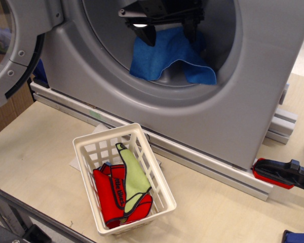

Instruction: Take clothes out of laundry machine

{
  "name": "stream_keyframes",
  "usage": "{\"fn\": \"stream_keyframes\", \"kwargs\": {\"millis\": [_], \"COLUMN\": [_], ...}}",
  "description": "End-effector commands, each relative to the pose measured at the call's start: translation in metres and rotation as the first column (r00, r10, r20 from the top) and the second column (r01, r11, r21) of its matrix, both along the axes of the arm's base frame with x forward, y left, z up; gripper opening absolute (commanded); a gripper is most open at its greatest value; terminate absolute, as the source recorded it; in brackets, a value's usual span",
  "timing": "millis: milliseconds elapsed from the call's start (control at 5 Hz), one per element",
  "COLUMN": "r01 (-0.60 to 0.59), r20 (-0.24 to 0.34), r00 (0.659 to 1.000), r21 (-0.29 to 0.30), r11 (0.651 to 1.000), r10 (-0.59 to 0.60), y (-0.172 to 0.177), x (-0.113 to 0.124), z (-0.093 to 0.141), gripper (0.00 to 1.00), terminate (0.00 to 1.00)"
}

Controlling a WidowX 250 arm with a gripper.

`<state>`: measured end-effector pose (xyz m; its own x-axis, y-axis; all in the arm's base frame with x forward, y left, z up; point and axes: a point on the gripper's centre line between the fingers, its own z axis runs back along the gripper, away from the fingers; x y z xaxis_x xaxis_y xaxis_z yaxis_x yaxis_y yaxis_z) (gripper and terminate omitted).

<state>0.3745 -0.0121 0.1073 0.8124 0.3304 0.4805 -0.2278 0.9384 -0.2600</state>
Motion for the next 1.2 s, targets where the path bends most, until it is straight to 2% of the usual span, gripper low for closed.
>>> {"fn": "stream_keyframes", "kwargs": {"millis": [0, 200, 600, 800, 1000], "r01": [0.032, 0.015, 0.049, 0.028, 0.004], "r20": [-0.046, -0.119, -0.199, -0.23, -0.298], "r00": [0.998, 0.993, 0.979, 0.973, 0.954], "r21": [-0.008, 0.042, 0.073, 0.135, 0.13], "r11": [0.999, 0.999, 0.996, 0.99, 0.992], "r10": [-0.033, -0.01, -0.034, 0.004, 0.035], "y": [-0.005, -0.005, 0.004, 0.013, 0.03], "x": [0.016, 0.02, 0.015, 0.005, -0.019], "z": [-0.004, -0.01, -0.013, -0.01, 0.014], "gripper": [1.0, 0.0, 0.0, 0.0, 0.0], "terminate": [0.0, 0.0, 0.0, 0.0, 0.0]}}
